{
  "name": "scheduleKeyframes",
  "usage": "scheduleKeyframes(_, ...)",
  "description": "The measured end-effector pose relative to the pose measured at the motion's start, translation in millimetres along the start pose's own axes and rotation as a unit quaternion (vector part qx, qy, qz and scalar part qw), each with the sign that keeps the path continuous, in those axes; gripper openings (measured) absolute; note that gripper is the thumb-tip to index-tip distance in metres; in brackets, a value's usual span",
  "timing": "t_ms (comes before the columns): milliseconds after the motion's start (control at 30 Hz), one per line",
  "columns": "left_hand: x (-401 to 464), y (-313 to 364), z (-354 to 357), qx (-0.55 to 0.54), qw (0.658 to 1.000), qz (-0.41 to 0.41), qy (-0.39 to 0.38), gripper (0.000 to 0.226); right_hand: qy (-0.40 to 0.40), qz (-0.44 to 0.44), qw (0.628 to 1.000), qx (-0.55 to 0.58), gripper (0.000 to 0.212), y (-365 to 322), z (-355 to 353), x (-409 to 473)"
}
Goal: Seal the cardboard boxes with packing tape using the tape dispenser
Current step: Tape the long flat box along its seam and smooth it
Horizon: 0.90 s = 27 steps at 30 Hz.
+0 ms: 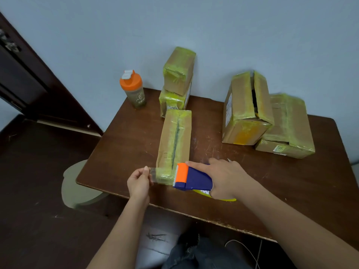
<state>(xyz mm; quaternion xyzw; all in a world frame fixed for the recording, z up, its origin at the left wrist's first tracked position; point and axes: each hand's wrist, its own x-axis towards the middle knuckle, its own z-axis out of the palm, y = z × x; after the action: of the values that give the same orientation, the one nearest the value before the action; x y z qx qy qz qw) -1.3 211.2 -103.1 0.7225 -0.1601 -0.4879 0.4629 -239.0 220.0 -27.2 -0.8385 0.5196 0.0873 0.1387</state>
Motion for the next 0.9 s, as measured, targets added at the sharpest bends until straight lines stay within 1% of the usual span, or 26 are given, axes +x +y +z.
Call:
scheduleKeyframes(667, 13, -12, -1, 0.01, 1.0, 0.01, -0.003, 0.021, -0.017, -0.003, 1.0, 0.001, 0.094, 4, 6, 11)
scheduleKeyframes(900, 22, -15, 1, 0.04, 0.999, -0.011, -0.012, 0.024, -0.017, -0.002, 1.0, -0.002, 0.091, 5, 7, 16)
